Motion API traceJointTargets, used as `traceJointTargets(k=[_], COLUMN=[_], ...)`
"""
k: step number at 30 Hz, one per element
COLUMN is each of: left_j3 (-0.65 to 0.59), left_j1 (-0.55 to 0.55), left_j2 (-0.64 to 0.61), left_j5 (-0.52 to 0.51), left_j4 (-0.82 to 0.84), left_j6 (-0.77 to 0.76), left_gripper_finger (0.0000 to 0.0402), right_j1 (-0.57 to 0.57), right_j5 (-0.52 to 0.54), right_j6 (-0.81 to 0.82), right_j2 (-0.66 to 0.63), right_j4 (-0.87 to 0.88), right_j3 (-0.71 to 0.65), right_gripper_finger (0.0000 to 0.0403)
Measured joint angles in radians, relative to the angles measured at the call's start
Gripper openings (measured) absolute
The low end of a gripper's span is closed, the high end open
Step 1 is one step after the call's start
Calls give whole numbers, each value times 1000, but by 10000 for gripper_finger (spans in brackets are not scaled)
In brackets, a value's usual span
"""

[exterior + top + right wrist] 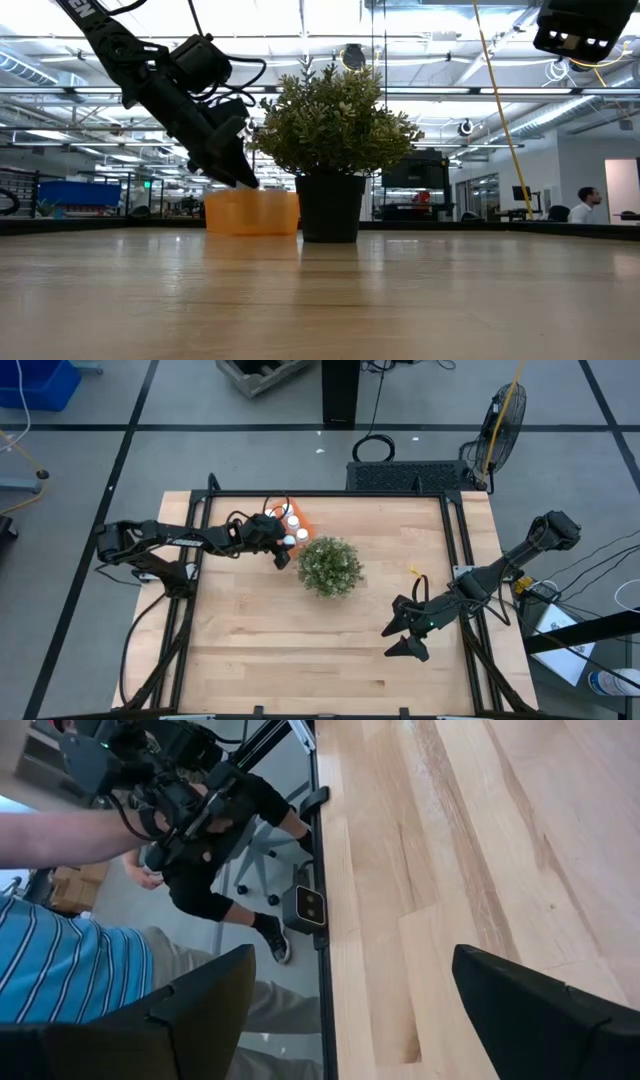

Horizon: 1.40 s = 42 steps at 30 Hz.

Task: Pick and place pill bottles into a basket
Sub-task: Put the white medicine bottle into the orange bin, then return to Home Position

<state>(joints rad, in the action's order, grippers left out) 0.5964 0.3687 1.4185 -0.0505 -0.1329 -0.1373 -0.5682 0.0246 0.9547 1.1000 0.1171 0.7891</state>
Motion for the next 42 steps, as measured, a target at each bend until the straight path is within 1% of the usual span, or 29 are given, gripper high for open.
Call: traceJointTargets(k=[4,6,8,11,16,19,22,23,25,27,30,34,37,39,42], left_j3=[0,0,10,50,169,271,378,403,429,436,434,428,428,428,427], left_j1=[0,0,0,-4,-6,-8,-27,-37,-66,-112,-216,-360,-481,-571,-705], left_j2=[0,0,0,-1,-45,-99,-174,-202,-267,-336,-425,-517,-558,-564,-562], left_j5=[-2,-1,-1,4,16,23,60,73,102,117,122,107,137,136,69], left_j4=[0,1,14,46,180,319,422,427,380,289,187,187,170,144,95], left_j6=[-38,-58,-60,-57,5,31,10,-7,-37,-56,-59,-76,-129,-159,-144], left_gripper_finger=[264,291,305,308,288,274,262,258,253,248,244,246,250,252,252], right_j1=[0,0,0,0,0,0,6,11,23,36,39,46,46,44,36], right_j5=[0,0,0,0,0,2,29,36,52,52,59,104,107,106,106], right_j6=[-19,-26,-28,-35,-62,-84,-117,-129,-133,-149,-189,-215,-192,-185,-202], right_j2=[0,0,0,0,0,0,0,-2,-18,-44,-108,-214,-286,-323,-357], right_j4=[0,0,0,0,4,10,15,15,14,-1,-12,-46,-76,-118,-167], right_j3=[0,0,0,0,0,0,0,0,0,0,0,0,1,1,1], right_gripper_finger=[329,329,329,329,329,329,329,329,329,329,329,329,329,329,329])
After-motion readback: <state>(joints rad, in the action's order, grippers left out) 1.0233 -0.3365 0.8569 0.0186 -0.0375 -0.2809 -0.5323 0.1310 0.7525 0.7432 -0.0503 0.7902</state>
